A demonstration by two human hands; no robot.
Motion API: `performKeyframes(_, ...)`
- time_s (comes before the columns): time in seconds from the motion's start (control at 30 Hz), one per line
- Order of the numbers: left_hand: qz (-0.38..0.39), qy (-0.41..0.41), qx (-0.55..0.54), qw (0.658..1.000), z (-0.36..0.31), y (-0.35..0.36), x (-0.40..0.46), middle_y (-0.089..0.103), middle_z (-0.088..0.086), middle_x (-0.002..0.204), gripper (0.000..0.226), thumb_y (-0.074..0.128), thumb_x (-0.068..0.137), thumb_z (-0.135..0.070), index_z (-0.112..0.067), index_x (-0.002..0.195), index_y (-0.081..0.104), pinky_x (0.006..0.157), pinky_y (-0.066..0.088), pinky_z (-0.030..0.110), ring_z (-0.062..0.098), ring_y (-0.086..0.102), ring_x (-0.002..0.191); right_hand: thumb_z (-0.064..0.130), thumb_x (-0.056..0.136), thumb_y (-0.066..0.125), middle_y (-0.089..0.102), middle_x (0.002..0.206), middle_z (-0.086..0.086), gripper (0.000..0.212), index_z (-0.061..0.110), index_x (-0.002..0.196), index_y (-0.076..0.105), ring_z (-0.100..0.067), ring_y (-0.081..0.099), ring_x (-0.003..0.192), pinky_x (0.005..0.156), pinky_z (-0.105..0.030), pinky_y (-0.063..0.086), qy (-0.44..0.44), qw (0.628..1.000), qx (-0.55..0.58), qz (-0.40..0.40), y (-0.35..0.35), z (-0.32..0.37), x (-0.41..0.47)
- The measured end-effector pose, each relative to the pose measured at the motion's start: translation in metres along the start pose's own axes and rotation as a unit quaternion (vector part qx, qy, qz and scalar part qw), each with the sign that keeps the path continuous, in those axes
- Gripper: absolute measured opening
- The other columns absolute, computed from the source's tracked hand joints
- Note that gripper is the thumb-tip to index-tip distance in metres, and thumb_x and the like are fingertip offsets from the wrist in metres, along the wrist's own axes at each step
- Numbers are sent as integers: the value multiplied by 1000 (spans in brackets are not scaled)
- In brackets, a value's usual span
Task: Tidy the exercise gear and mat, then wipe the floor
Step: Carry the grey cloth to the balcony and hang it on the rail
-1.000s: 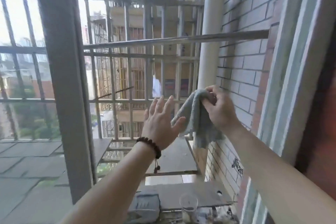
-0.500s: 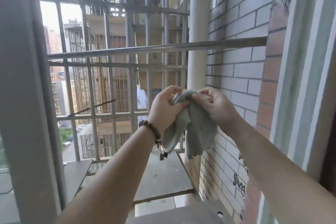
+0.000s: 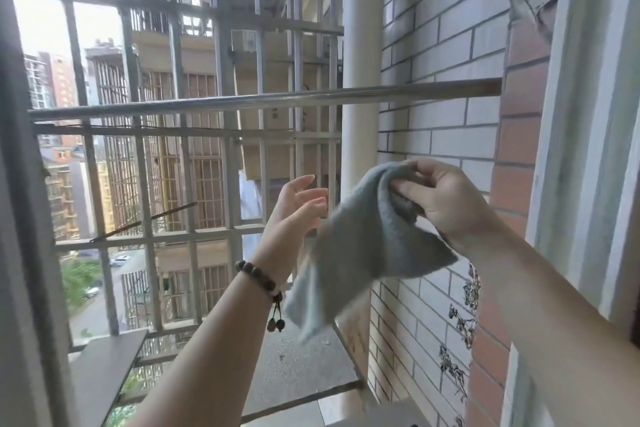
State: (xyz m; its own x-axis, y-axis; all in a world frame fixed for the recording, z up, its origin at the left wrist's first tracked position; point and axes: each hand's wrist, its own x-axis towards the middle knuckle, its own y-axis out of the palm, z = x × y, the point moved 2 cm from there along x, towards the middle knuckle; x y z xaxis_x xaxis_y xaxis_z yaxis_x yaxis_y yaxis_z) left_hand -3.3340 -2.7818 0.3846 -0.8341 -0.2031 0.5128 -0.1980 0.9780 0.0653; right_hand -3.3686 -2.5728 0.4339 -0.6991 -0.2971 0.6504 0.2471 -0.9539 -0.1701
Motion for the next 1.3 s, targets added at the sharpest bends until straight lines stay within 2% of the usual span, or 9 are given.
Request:
performKeyframes(0.17, 91, 44, 46, 994, -20, 17, 1, 60, 0, 127, 61, 74, 81, -30, -23, 135, 46, 95, 51, 31, 10, 60, 115, 7, 84, 69, 72, 81, -5, 8, 14, 86, 74, -13, 66, 76, 74, -26, 56, -22, 979, -182, 94, 13, 23, 12)
performKeyframes(0.33, 70, 129, 141, 979, -43, 35, 7, 66, 2, 93, 50, 74, 80, -7, -18, 124, 53, 81, 57, 33, 12, 65, 81, 10, 79, 75, 63, 62, 8, 7, 16, 81, 71, -2, 56, 60, 60, -15, 45, -37, 972, -214, 94, 9, 30, 12)
performKeyframes(0.5, 41, 185, 207, 960, -48, 36, 9, 71, -4, 80, 19, 73, 82, -7, -23, 92, 71, 76, 58, 43, 20, 67, 73, 13, 76, 76, 69, 74, -3, 12, 7, 85, 71, -7, 62, 70, 67, -16, 49, -2, 990, -103, 98, 2, 32, 11)
performKeyframes(0.6, 6, 191, 190, 963, -51, 34, 10, 73, -4, 79, 27, 75, 80, -7, -34, 76, 74, 78, 58, 43, 23, 68, 78, 10, 78, 72, 68, 72, -4, 8, 7, 84, 71, -11, 60, 67, 62, -20, 50, 11, 992, -45, 113, 1, 34, 9)
performKeyframes(0.73, -31, 183, 161, 969, -56, 29, 10, 72, -3, 69, 25, 75, 79, -5, -29, 72, 74, 68, 56, 29, 12, 64, 63, 20, 66, 72, 65, 81, -16, 16, 8, 76, 69, -22, 59, 75, 70, -29, 53, 40, 997, 29, 67, -2, 33, 9)
performKeyframes(0.87, -61, 183, 184, 964, -64, 20, 7, 71, 0, 69, 25, 71, 83, -6, -29, 74, 71, 56, 55, 35, 28, 58, 55, 13, 76, 69, 69, 73, -10, 7, 6, 74, 68, -18, 64, 67, 64, -27, 57, 34, 999, 36, 7, -4, 34, 12)
performKeyframes(0.97, -119, 150, 141, 971, -68, -3, 13, 70, 2, 76, 10, 67, 86, -7, -16, 83, 71, 51, 52, 26, 12, 61, 53, 8, 85, 64, 69, 75, -10, 11, 9, 74, 65, -18, 67, 68, 57, -26, 57, 44, 994, 53, -83, -13, 36, 20)
performKeyframes(1.13, -186, 114, 89, 972, -76, -41, 27, 72, 4, 78, 12, 62, 90, -4, -13, 84, 66, 51, 53, 22, 13, 69, 62, 12, 92, 61, 60, 74, -9, 17, 17, 76, 62, -20, 61, 54, 41, -28, 53, -12, 981, -96, -167, -37, 37, 31)
performKeyframes(1.3, -244, 146, 6, 959, -76, -55, 41, 72, 7, 83, 16, 55, 93, 2, -10, 87, 65, 59, 57, 25, 16, 73, 70, 2, 95, 51, 67, 71, -5, 20, 8, 81, 63, -19, 69, 62, 59, -25, 58, 9, 967, 143, -212, -41, 36, 34)
